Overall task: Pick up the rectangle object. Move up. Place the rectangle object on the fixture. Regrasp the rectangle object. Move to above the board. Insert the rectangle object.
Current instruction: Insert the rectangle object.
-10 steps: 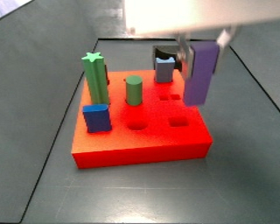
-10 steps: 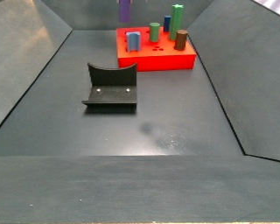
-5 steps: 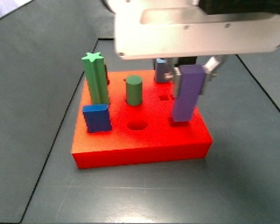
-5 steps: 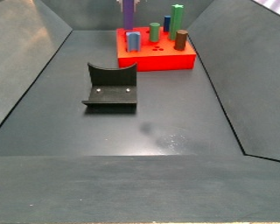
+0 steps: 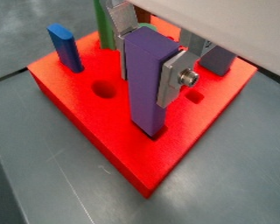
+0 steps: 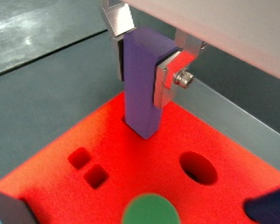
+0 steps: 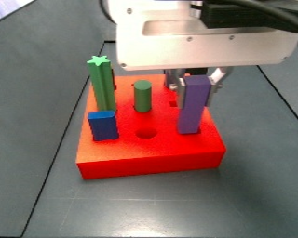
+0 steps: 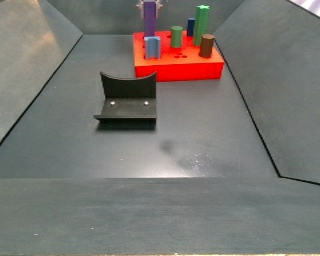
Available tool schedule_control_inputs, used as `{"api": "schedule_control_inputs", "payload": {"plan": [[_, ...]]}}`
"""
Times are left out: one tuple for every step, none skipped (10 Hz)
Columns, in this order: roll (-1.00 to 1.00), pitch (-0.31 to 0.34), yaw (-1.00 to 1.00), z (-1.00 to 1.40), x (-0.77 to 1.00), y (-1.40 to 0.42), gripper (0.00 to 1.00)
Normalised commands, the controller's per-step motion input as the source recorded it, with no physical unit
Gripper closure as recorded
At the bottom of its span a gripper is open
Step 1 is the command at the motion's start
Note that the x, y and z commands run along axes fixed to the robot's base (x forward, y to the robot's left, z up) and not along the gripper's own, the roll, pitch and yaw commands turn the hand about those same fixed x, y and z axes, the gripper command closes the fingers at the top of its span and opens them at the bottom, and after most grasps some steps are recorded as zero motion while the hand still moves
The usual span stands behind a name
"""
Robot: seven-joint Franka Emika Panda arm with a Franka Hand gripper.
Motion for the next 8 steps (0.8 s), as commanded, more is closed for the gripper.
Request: {"api": "schedule_control_inputs", "payload": {"plan": [[0.0, 0.06, 0.03, -0.15, 0.43, -0.1, 1.0], [0.03, 0.016, 0.07, -0.26, 0.31, -0.07, 1.0], [0.09, -0.019, 0.06, -0.53, 0.09, -0.02, 1.0], [0.09, -0.123, 0.01, -0.76, 0.0, 0.0, 1.0], [0.05, -0.203, 0.0, -0.8, -0.11, 0.0, 1.0], [0.09, -0.266, 0.0, -0.76, -0.29, 0.0, 1.0], [-0.01, -0.133, 0.0, -0.07, 0.0, 0.0, 1.0], [0.0, 0.0, 0.0, 0.0, 0.0, 0.0, 1.0]]}}
